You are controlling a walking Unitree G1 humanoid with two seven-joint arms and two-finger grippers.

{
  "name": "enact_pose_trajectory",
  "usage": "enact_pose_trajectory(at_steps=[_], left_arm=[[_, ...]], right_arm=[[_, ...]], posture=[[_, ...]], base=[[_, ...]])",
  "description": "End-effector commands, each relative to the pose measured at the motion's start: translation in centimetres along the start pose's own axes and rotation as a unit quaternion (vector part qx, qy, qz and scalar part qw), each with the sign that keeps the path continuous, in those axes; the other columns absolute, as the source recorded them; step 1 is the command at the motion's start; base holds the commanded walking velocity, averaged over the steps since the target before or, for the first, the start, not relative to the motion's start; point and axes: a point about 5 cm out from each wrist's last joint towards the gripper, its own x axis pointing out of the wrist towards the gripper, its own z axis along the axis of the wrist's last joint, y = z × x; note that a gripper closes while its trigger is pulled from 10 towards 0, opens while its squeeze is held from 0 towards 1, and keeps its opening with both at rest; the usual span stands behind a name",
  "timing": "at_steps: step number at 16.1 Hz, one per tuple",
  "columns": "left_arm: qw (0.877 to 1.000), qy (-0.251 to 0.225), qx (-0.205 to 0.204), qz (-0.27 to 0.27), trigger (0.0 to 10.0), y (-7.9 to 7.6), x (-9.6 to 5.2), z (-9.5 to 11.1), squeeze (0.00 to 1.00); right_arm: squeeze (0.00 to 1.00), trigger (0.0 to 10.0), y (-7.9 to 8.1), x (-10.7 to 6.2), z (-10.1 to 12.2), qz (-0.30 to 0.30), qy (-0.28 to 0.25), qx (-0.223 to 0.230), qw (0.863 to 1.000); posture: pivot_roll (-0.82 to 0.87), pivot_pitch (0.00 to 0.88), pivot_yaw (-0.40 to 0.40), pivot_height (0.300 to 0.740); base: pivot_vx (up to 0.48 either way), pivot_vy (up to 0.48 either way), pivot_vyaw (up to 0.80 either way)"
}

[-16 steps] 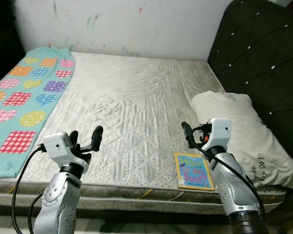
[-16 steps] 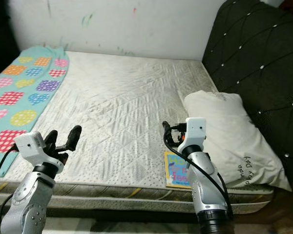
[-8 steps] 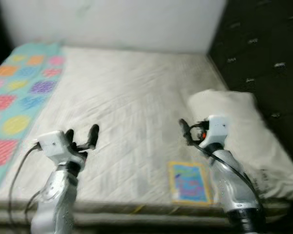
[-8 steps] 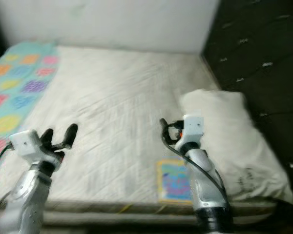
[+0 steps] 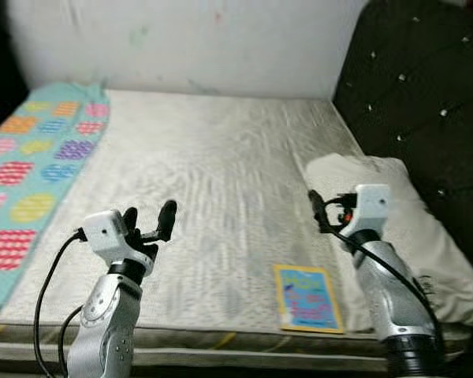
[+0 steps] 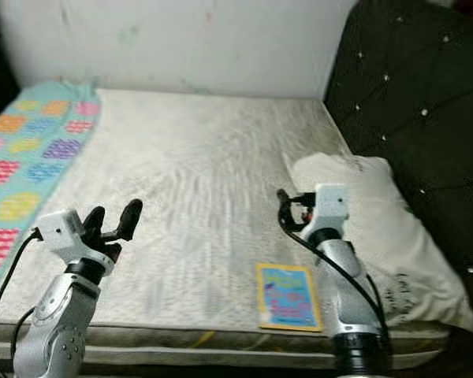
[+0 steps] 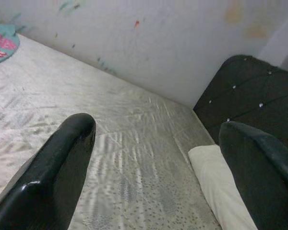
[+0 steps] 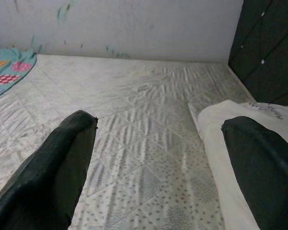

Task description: Clean up the room

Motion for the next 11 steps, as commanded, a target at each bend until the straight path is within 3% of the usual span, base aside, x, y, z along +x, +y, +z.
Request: enact_pose_trajectory(at_steps=[1, 11], left_arm=[[1.000, -0.003, 0.005, 0.008, 10.0, 0.39, -0.05, 0.31, 0.00], [1.000, -0.004, -0.004, 0.020, 10.0, 0.62, 0.07, 0.21, 0.00]], right_arm=[[0.00, 10.0, 0.78, 0.14, 0.14, 0.011, -0.004, 0.008, 1.000], [0.00, 10.0, 0.94, 0.32, 0.23, 0.020, -0.006, 0.003, 1.000]], posture=[[0.00, 0.000, -0.030, 0.740], [-0.01, 0.000, -0.038, 0.740]], base=[[0.000, 0.480, 0.00], [0.000, 0.480, 0.00]])
